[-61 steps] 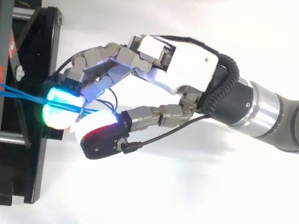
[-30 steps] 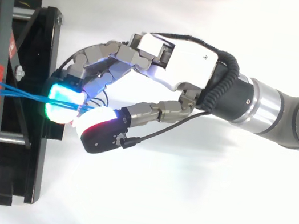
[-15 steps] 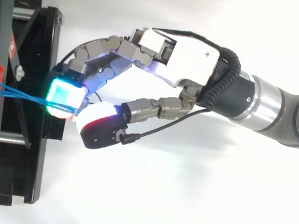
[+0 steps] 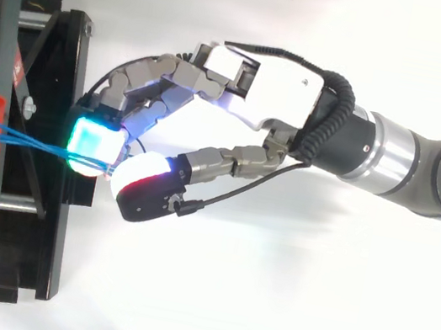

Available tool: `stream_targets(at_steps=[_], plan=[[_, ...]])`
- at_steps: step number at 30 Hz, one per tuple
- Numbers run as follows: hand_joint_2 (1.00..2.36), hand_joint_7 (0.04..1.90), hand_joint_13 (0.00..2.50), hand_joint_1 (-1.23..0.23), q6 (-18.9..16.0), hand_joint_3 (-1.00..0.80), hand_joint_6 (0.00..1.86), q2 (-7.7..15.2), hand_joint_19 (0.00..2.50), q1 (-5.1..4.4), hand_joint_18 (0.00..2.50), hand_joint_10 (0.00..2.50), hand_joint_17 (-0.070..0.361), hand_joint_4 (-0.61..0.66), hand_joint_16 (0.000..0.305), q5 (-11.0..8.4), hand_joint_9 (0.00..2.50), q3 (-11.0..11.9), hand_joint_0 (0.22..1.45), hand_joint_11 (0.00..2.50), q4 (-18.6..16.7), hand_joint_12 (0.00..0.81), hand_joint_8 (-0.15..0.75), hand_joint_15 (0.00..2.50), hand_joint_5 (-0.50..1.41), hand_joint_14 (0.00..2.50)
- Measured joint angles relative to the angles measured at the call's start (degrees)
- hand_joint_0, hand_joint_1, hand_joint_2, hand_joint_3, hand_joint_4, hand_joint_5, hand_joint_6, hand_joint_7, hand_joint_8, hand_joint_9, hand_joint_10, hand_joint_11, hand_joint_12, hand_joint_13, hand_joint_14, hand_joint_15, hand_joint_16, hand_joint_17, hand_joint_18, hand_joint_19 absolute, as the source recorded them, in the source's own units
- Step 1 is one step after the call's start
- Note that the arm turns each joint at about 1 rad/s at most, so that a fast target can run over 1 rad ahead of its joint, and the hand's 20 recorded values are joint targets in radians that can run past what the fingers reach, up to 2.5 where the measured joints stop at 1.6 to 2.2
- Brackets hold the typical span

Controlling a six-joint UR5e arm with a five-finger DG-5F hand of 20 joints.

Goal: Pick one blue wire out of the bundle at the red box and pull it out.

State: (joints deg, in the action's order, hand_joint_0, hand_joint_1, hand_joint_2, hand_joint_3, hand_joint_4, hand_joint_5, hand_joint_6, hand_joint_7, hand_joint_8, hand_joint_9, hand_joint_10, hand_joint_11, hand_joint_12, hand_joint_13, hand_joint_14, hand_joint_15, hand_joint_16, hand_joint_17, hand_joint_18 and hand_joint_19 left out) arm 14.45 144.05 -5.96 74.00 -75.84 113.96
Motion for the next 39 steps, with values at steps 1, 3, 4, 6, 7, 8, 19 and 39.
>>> stream_targets(at_steps=[1, 3, 4, 6, 7, 8, 19, 39], plan=[[1.01, 0.96, 0.58, -0.71, 0.04, -0.32, 0.87, 0.0, 0.53, -0.06, 0.56, 0.02, 0.117, 0.22, 0.052, -0.03, 0.93, 0.0, 0.56, 0.67, -0.06, 0.38, 0.289, 0.35, -0.16, 0.01], [1.01, 0.96, 0.58, -0.71, 0.22, -0.32, 0.87, 0.0, 0.53, -0.22, 0.56, 0.02, 0.117, 0.22, 0.052, 0.0, 0.93, 0.02, 0.56, 0.67, -0.15, 0.382, 0.293, 0.35, -0.16, 0.01], [1.01, 0.96, 0.58, -0.71, 0.33, -0.32, 0.86, 0.0, 0.54, -0.28, 0.56, 0.02, 0.117, 0.22, 0.052, 0.03, 0.93, 0.02, 0.56, 0.67, -0.18, 0.382, 0.292, 0.35, -0.16, 0.01], [1.01, 0.96, 0.58, -0.71, 0.56, -0.32, 0.86, 0.0, 0.53, -0.42, 0.56, 0.02, 0.117, 0.22, 0.052, 0.11, 0.93, 0.01, 0.56, 0.67, -0.24, 0.381, 0.29, 0.35, -0.16, 0.01], [1.01, 0.96, 0.58, -0.71, 0.64, -0.32, 0.86, 0.0, 0.53, -0.48, 0.56, 0.02, 0.117, 0.22, 0.052, 0.13, 0.93, 0.0, 0.56, 0.68, -0.28, 0.38, 0.29, 0.35, -0.16, 0.01], [1.01, 0.97, 0.58, -0.72, 0.7, -0.32, 0.86, 0.0, 0.53, -0.52, 0.56, 0.02, 0.117, 0.22, 0.052, 0.14, 0.93, 0.0, 0.56, 0.67, -0.32, 0.38, 0.294, 0.35, -0.16, 0.01], [1.01, 0.96, 0.59, -0.72, 0.7, -0.32, 0.86, 0.02, 0.53, -0.69, 0.57, 0.02, 0.117, 0.22, 0.052, 0.16, 0.93, -0.02, 0.56, 0.66, -0.29, 0.382, 0.291, 0.35, -0.16, 0.01], [1.01, 0.96, 0.59, -0.72, 0.82, -0.33, 0.87, 0.7, 0.53, -0.73, 0.57, 0.02, 0.118, 0.23, 0.052, 0.19, 0.92, 0.02, 0.56, 0.67, -3.03, 0.381, 0.292, 0.36, -0.16, 0.01]])
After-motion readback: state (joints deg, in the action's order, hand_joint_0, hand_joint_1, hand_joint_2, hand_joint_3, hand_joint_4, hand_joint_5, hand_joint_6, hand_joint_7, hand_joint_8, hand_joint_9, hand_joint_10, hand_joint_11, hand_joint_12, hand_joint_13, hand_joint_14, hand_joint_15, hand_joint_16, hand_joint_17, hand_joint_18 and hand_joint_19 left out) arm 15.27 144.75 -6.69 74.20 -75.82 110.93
